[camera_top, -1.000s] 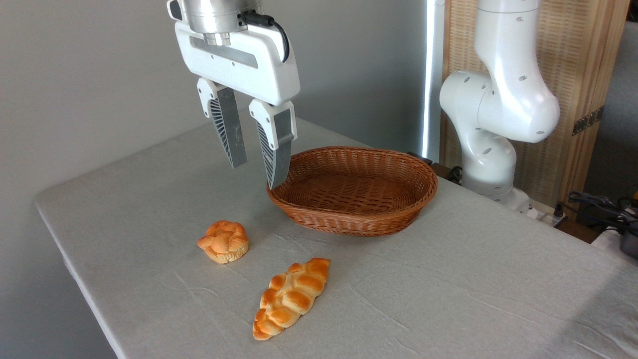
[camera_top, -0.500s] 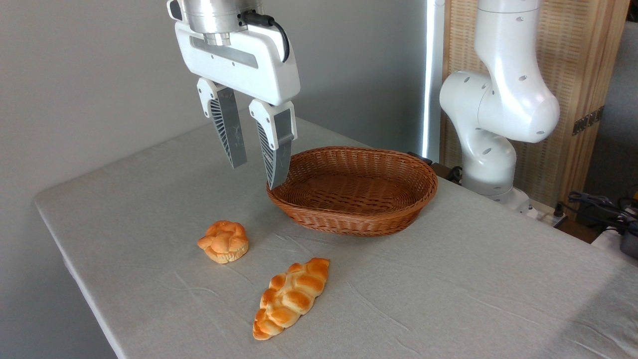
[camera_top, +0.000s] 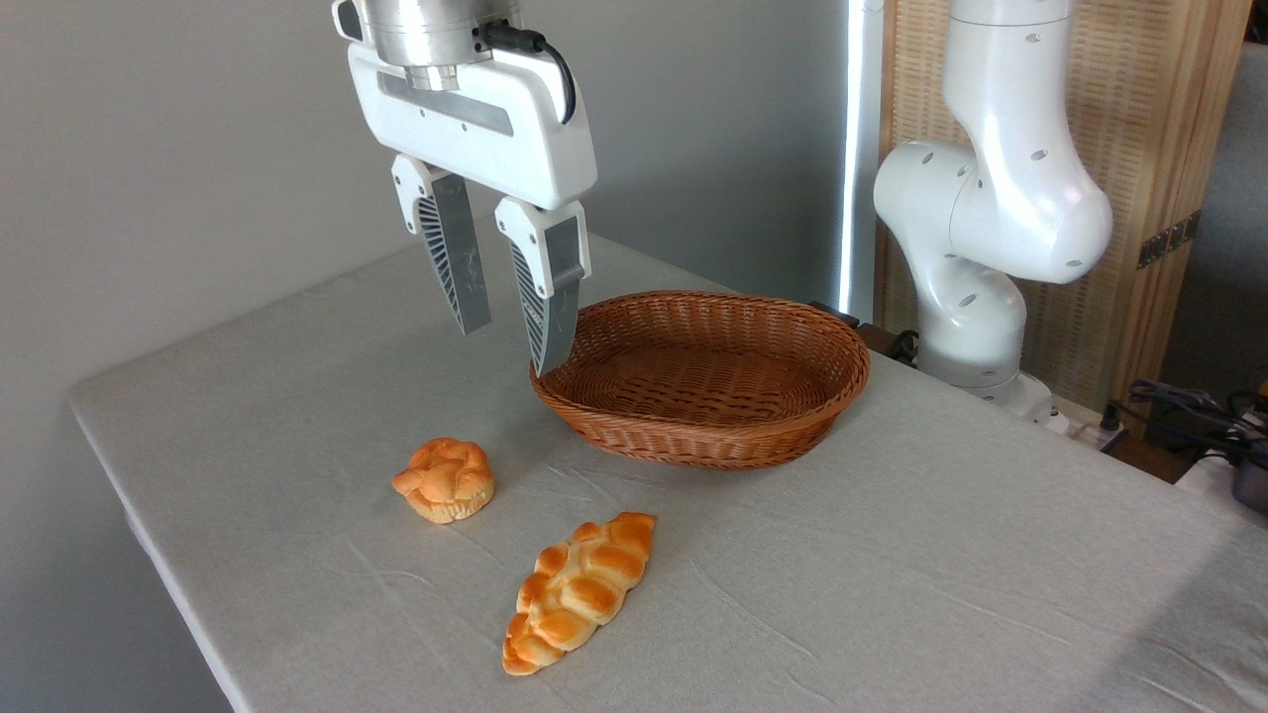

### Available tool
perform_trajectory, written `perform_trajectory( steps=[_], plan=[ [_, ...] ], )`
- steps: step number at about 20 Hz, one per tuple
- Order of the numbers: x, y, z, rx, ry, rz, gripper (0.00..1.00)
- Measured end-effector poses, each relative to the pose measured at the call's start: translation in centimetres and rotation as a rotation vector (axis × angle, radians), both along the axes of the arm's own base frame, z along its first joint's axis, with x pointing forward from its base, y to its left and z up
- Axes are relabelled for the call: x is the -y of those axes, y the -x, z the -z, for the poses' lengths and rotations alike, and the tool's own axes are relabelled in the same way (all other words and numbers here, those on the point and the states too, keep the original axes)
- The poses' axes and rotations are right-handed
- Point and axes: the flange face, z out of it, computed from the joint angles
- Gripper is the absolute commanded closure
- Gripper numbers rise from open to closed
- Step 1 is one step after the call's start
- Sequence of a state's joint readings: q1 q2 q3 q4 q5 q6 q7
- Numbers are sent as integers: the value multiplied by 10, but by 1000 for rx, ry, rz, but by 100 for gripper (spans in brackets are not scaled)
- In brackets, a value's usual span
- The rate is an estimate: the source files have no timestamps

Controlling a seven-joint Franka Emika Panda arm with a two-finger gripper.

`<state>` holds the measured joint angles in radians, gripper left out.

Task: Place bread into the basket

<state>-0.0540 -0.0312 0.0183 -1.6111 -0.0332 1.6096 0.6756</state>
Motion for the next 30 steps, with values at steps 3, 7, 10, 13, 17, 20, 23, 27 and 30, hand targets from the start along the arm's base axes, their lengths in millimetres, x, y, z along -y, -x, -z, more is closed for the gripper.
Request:
perform_trajectory(
  steps=[3,7,10,13,17,20,23,27,30],
  plan=[
    [0,0,0,0,0,11,0],
    [0,0,0,1,0,13,0],
    [0,0,0,1,0,17,0],
    [3,0,2,-4,-1,32,0],
    [13,3,19,-39,-2,52,0],
    [25,4,31,-48,-3,75,0],
    [46,0,46,-4,-2,110,0],
    [71,-3,73,44,2,150,0],
    [88,-3,97,80,5,177,0]
  ],
)
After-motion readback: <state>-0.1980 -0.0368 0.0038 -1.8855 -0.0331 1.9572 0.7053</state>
